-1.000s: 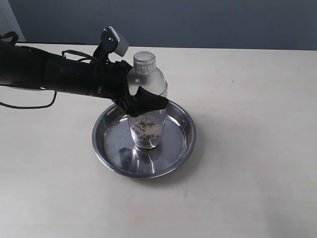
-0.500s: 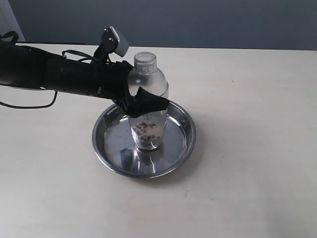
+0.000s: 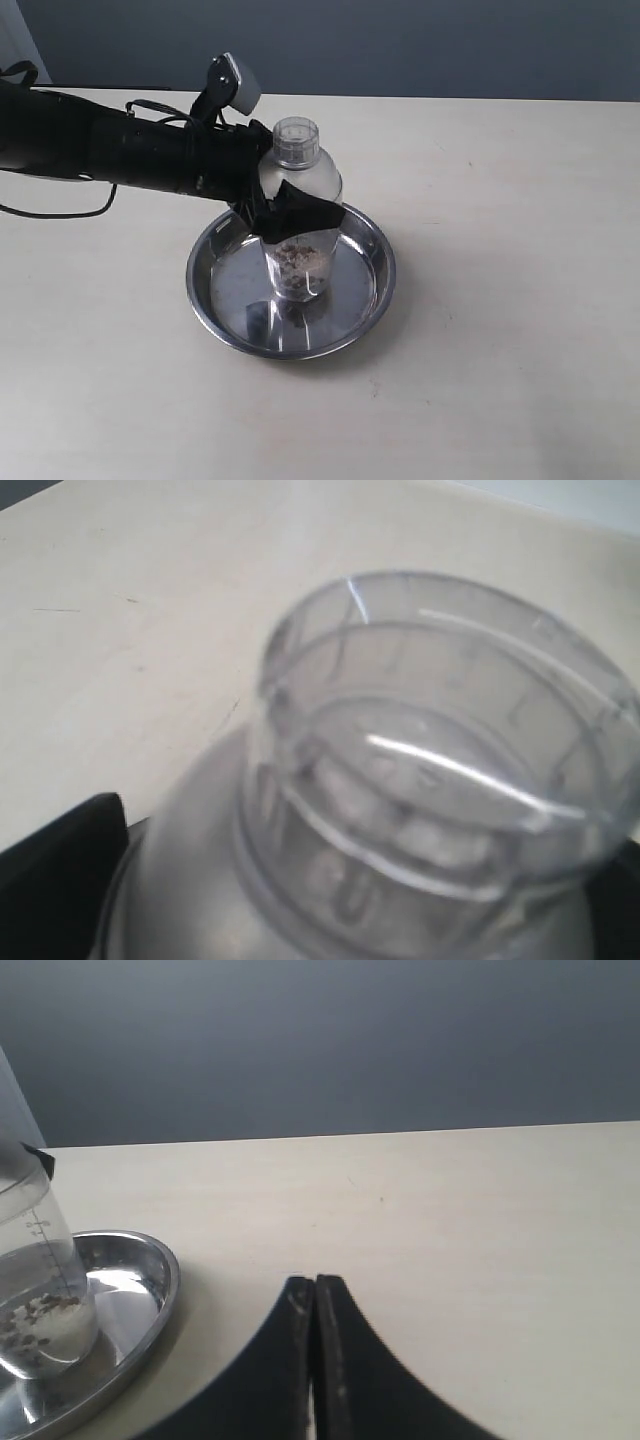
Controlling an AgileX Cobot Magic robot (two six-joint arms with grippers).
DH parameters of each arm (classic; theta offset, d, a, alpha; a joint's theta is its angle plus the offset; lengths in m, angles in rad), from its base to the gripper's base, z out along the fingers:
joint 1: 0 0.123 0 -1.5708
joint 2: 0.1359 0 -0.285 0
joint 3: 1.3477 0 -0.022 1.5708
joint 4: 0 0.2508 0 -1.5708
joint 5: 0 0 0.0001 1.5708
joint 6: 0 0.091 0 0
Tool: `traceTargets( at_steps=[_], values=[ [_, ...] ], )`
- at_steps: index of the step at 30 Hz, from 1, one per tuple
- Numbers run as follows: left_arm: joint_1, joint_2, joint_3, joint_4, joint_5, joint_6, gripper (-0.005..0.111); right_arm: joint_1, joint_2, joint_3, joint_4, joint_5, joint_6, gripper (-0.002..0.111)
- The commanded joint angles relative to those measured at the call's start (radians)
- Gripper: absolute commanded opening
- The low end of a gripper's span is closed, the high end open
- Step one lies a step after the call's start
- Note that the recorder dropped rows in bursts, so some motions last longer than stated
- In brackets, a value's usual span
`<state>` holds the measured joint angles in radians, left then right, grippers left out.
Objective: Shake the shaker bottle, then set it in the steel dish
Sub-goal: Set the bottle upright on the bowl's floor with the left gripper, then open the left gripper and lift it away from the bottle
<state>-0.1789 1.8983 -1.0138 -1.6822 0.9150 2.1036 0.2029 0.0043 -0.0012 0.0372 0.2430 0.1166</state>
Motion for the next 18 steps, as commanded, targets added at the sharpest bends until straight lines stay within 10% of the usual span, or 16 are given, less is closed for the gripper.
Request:
traceTargets(
  at_steps=[1, 18],
  values=[
    [-0.004, -0.001, -0.005, 0.001, 0.035, 0.024, 0.105, -0.004, -0.004, 0.001, 0.0, -0.017, 0.0, -0.001],
    [0.0, -0.134, -0.005, 0.011, -0.011, 0.024, 0.105, -0.004, -0.004, 0.001, 0.006, -0.013, 0.0, -0.001]
  ],
)
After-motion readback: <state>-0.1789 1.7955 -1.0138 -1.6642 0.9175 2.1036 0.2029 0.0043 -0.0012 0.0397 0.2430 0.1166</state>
